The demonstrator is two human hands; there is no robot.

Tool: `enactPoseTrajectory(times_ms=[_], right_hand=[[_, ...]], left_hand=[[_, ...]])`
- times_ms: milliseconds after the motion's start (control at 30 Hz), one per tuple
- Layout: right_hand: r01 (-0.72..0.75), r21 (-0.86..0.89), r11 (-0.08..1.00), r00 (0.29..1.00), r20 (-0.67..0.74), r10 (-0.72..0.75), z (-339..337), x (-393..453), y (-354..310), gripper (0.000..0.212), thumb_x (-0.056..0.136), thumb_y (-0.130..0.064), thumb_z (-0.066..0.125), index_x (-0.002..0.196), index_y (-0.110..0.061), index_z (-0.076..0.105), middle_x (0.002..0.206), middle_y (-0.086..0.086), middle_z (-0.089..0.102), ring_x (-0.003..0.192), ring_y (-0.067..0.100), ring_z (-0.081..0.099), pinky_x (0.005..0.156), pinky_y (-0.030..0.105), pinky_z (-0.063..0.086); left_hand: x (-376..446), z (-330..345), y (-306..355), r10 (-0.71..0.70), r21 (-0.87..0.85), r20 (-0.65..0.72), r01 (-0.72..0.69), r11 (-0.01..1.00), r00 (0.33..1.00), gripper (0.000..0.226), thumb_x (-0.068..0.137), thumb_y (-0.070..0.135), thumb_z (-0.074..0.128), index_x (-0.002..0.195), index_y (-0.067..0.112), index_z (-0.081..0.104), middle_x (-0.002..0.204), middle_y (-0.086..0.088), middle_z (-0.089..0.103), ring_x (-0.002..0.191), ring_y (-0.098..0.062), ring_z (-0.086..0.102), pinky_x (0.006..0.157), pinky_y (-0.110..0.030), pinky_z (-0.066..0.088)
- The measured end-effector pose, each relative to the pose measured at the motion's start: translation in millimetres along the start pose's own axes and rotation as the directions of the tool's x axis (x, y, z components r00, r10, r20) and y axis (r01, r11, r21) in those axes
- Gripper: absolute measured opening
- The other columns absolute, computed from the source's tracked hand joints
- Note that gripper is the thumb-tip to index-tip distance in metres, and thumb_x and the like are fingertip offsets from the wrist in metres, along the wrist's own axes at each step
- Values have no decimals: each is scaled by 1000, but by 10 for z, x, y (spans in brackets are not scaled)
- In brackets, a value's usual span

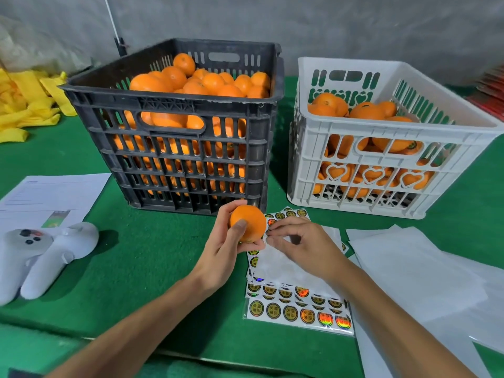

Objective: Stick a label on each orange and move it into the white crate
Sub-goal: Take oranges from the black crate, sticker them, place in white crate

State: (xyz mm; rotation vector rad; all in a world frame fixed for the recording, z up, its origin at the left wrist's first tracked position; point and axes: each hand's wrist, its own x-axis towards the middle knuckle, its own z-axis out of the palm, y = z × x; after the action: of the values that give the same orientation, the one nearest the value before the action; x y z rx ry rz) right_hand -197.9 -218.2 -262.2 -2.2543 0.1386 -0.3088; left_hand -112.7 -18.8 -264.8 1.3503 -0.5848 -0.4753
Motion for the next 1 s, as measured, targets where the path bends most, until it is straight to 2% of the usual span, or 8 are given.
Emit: enactPoseTrajectory(times_ms=[200,300,367,567,700,800,900,1000], right_hand=[[-160,314,936,984,-29,178,19,22,-19,13,98,-24,71,92,-20,81,70,-6,69,53,2,53,60,18,44],[-100,391,915,951,-234,204,41,33,-90,12,97,-27,71,88,-26,78,83,0,71,75,18,65,77,37,53],[51,311,949,942,-330,58,60,16,-190,7,96,-30,73,90,-31,77,94,-6,70,88,15,66,81,28,53],[125,320,939,971,-234,-50,60,-58,-365,16,98,-24,71,110,-22,79,109,-10,68,106,17,66,91,27,53],[135,8,991,988,-75,-134,21,-148,-401,50,98,-40,66,145,-28,55,137,-24,47,119,6,55,94,24,54],[156,-366,918,972,-108,-208,44,-159,-494,71,92,-48,69,154,-24,41,150,-14,39,121,4,52,93,29,55],[209,-503,839,861,-311,-402,-114,-120,-630,63,95,-48,64,147,-14,53,146,-1,54,119,14,61,89,33,58],[255,-579,774,703,-439,-560,-517,15,-771,59,103,-50,52,146,-10,55,151,2,54,108,19,69,79,31,62]], left_hand=[[9,-7,-20,21,132,72,-31,991,997,47,101,55,50,144,38,44,121,23,59,94,-36,77,97,-38,60],[23,5,-7,18,155,75,-30,987,997,47,100,58,50,143,39,44,120,24,60,93,-34,78,97,-40,60],[29,15,3,23,153,77,-35,988,997,46,100,59,50,141,41,45,121,20,60,94,-34,77,95,-40,61],[21,10,4,10,88,43,-14,996,999,41,103,54,50,141,38,48,130,-4,57,97,-39,74,93,-45,62],[39,65,59,49,75,15,-50,996,999,36,105,45,51,140,38,50,129,4,59,110,-31,72,90,-40,61],[23,203,110,101,67,29,-103,992,994,45,102,46,58,145,38,48,128,13,63,116,-22,70,92,-32,60],[96,321,300,186,112,139,-202,973,973,64,101,53,63,158,43,35,151,15,53,135,-18,59,106,-38,55],[355,443,863,324,339,221,-384,859,920,64,101,61,57,157,54,29,160,19,39,132,-9,60,96,-31,60]])
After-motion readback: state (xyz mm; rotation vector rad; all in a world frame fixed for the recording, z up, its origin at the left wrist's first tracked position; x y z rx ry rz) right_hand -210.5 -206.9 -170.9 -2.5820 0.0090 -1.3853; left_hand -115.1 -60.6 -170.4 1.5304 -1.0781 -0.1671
